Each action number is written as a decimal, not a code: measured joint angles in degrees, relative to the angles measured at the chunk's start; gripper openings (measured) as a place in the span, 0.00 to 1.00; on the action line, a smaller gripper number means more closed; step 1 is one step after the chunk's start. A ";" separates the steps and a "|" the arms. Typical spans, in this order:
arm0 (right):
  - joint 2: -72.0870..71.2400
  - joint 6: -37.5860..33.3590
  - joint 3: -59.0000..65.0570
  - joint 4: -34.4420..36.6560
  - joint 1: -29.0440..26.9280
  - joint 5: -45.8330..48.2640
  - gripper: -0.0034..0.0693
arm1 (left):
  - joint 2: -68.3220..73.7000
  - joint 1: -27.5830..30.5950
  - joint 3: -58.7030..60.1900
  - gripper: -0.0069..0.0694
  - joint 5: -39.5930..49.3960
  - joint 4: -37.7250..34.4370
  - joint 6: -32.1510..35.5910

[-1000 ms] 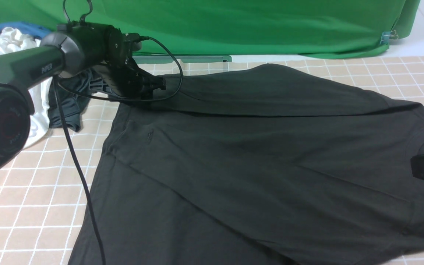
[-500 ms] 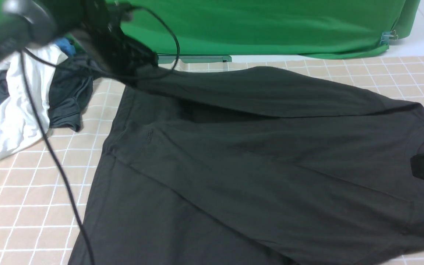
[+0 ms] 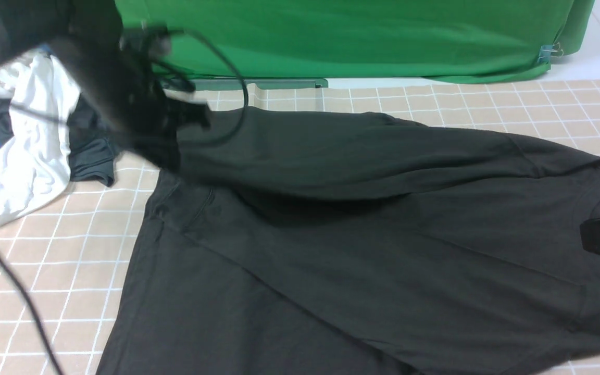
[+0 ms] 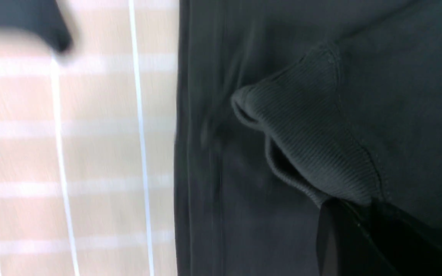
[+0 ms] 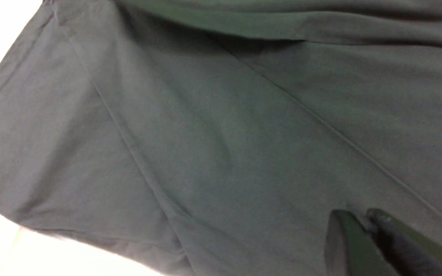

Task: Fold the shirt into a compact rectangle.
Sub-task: 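Fold the left side of the dark shirt inward over its body with the left gripper, then grasp the near edge of the shirt at its hem and shoulder corners, then fold the black garment in half by bringing its near edge over to the far edge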

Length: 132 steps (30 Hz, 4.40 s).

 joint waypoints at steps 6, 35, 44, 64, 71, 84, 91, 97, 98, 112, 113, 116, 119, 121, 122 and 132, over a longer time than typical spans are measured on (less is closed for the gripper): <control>0.00 -0.77 0.00 0.00 0.00 0.00 0.17 | -2.94 -0.21 9.50 0.14 -4.49 1.39 -2.97; 2.86 0.16 0.00 0.00 0.00 2.51 0.17 | -16.87 -0.28 41.20 0.58 -6.92 -0.82 -1.45; 5.13 0.04 0.00 0.00 0.00 2.38 0.17 | -19.69 -0.28 50.63 0.64 -14.47 -1.77 -1.94; 22.02 -5.04 -5.67 -4.52 2.67 21.02 0.40 | -29.27 -0.20 49.36 0.14 -11.77 -4.98 1.49; 28.29 -6.41 3.80 -9.48 11.54 4.90 0.77 | -37.17 -0.20 49.36 0.14 -9.45 -4.31 -1.01; 39.38 -7.69 6.62 -11.47 17.05 -8.29 0.74 | -38.12 -0.20 49.36 0.14 -11.51 -3.14 -1.80; 40.37 -8.06 4.84 -13.91 16.99 -7.15 0.16 | -38.12 -0.20 48.68 0.14 -13.50 -5.28 -3.14; 37.03 -6.95 1.35 -16.07 16.99 0.36 0.14 | -37.90 -0.20 41.35 0.14 -14.16 -4.26 -6.99; 35.61 -6.45 0.07 -17.35 16.92 1.70 0.14 | -37.41 -0.20 38.37 0.14 -14.28 -3.34 -8.20; 41.77 -12.15 -24.50 -19.42 4.13 5.60 0.14 | -12.23 2.72 4.41 0.14 -16.75 -1.43 -10.70; 43.25 -12.39 -26.04 -19.42 3.69 5.55 0.14 | -10.15 3.26 2.21 0.14 -16.75 -1.61 -10.70; 48.49 -13.49 -33.64 -19.37 1.96 5.50 0.14 | -3.31 4.75 -4.82 0.14 -16.75 -2.14 -10.70; 55.40 -14.34 -42.94 -19.32 0.42 5.44 0.14 | 4.84 6.39 -13.13 0.14 -16.75 -3.49 -10.70; 59.33 -14.65 -47.98 -19.18 -0.25 5.44 0.14 | 9.56 7.24 -17.36 0.14 -16.70 -4.51 -10.70; 59.76 -14.70 -48.52 -19.18 -0.31 5.44 0.14 | 10.01 7.44 -18.27 0.14 -16.75 -4.73 -10.70; 77.50 -14.70 -63.91 -19.12 -1.25 -1.90 0.15 | 25.61 8.85 -29.88 0.15 -20.39 -6.10 -10.70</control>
